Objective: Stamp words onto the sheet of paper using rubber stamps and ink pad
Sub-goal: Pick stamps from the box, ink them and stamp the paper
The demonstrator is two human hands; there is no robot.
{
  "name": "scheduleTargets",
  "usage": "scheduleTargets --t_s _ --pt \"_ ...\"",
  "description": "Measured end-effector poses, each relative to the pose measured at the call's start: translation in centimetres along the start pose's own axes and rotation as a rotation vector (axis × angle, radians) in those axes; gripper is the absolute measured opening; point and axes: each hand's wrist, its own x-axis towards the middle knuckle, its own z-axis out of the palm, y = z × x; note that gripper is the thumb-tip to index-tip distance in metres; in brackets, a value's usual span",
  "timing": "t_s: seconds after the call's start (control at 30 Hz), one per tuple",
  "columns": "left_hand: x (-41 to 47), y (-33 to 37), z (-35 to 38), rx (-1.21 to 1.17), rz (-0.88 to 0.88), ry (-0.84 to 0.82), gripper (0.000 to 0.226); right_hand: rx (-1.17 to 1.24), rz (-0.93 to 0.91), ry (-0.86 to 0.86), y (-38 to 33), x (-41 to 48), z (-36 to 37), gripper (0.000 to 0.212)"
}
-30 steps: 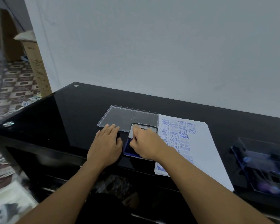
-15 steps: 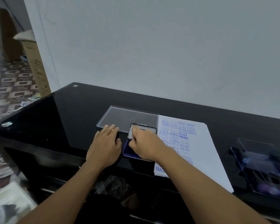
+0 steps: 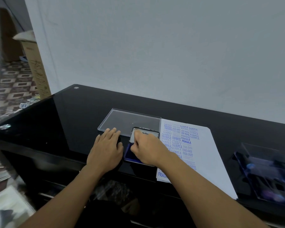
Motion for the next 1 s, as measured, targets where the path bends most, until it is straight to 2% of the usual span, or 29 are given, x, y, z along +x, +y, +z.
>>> scheduleTargets --t_s 0.53,0.77,0.9,1.0 --pt "0.5 1.8 -2.7 -0.19 -0.089 0.035 0.05 -0.009 -0.025 -0.011 0.1 -0.4 -0.3 0.013" --pt "0.9 4.4 -5.2 -0.268 0.003 0.098 0.046 0.185 0.025 0.049 0.7 -0.6 -3.5 0.006" --pt "1.3 6.6 -7.0 -0.27 0.055 0.112 0.043 0.275 0.057 0.093 1.7 -1.0 -6.7 0.016" --pt "1.9 8.3 -8.0 -0.24 0.105 0.105 0.044 0.274 0.08 0.132 2.8 -1.4 -8.6 0.015"
